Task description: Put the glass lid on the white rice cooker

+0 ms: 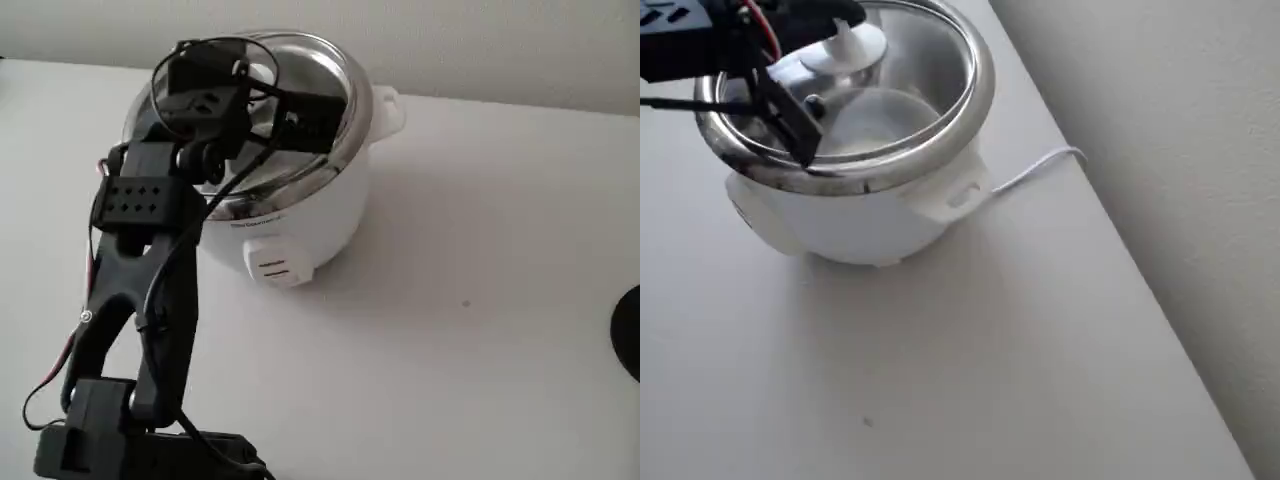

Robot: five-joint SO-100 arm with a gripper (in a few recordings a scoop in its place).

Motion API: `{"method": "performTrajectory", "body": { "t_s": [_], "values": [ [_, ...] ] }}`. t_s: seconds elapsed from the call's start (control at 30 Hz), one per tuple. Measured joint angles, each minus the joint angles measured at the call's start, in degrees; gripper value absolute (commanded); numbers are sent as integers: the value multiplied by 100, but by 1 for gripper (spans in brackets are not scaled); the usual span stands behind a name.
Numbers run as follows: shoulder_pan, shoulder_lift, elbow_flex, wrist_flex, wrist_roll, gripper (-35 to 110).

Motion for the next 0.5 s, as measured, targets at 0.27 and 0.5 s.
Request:
{"method": "performTrajectory", "body": {
  "t_s": [0.27, 0.5],
  "values": [
    [88, -202, -325, 378, 650, 0],
    [97, -325, -545, 668, 826, 0]
  ]
}}
